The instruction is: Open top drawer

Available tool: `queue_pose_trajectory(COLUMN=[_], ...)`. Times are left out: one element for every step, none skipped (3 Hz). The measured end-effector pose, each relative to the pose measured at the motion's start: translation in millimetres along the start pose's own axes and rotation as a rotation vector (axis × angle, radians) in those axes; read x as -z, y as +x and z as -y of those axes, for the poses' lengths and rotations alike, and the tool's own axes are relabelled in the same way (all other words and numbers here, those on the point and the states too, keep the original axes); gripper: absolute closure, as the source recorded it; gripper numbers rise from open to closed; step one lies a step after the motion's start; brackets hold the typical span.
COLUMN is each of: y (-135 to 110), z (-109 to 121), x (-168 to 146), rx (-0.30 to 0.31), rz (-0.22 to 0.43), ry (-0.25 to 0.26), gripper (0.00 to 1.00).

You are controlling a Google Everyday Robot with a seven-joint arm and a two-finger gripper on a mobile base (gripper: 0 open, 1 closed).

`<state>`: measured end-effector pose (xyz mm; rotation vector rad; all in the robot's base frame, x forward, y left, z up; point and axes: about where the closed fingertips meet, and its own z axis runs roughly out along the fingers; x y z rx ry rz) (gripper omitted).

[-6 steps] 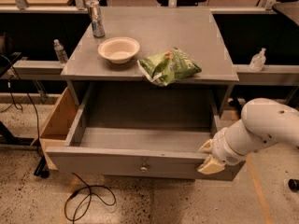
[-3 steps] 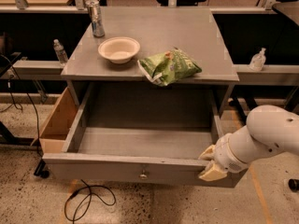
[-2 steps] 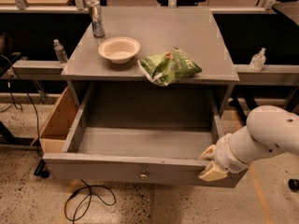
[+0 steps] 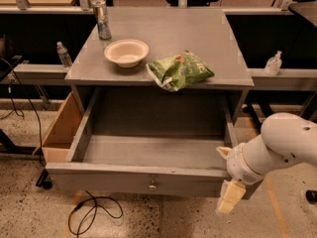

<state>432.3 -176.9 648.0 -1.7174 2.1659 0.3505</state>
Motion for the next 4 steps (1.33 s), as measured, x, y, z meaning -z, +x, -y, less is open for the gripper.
queue_pose_trajectory(y=[-0.3,-6.1,-15.0,-16.7], z=[0.2,3.5,12.3,13.4], x=[1.4,25.3,62.6,63.3], rx=[0.002,0.03,0.084,0.096], rz=[0.002,0.034,0.058,0.058], ry=[0.002,0.035,0.091,0.094], gripper=[0.0,0.0,0.0,0.0])
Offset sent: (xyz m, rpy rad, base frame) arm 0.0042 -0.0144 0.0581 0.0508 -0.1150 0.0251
